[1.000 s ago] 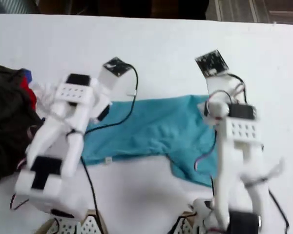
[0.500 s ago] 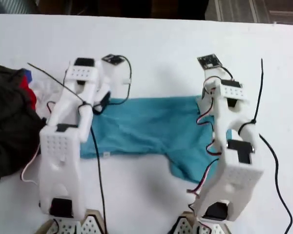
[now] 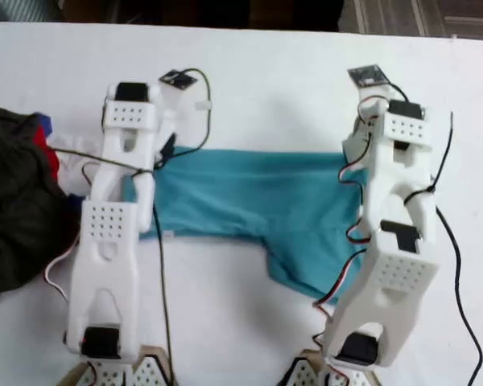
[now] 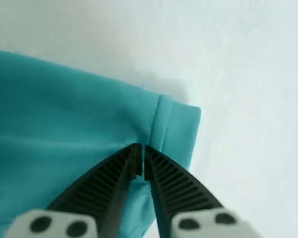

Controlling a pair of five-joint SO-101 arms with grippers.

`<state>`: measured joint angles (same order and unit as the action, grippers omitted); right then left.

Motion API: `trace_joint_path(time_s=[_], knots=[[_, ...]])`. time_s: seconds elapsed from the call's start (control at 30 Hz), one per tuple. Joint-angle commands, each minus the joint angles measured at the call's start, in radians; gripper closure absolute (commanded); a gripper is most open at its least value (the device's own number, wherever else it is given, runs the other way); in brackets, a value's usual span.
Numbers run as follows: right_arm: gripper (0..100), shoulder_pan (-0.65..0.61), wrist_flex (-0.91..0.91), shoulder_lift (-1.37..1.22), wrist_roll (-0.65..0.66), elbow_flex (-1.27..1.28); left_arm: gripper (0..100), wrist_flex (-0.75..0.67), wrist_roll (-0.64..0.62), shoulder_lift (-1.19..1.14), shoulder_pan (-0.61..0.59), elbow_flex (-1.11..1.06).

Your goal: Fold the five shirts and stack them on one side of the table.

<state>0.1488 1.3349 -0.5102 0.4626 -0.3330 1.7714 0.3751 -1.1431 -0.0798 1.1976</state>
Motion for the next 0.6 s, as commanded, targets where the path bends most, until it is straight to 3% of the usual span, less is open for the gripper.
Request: trace_joint_path(time_s=[0.0, 0.17, 0.37, 0.47, 0.57], knots=[[97.8, 0.005, 0.068, 0.165, -0.005, -0.048, 97, 0.018, -0.006, 0.173, -0.009, -0.059], [97.8, -0.021, 0.163, 0.378, -0.003, 0.032, 97, 0.018, -0.006, 0.428, 0.003, -0.278], [97.8, -0.091, 0.099, 0.791, -0.002, 0.451, 97, 0.005, 0.012, 0.830, -0.006, -0.668], [97.8, -0.134, 0.010, 1.006, -0.002, 0.709, 97, -0.098, 0.034, 1.019, -0.006, -0.947], [97.8, -0.182, -0.054, 1.176, -0.002, 0.945, 97, -0.293, 0.034, 1.160, -0.006, -1.273]])
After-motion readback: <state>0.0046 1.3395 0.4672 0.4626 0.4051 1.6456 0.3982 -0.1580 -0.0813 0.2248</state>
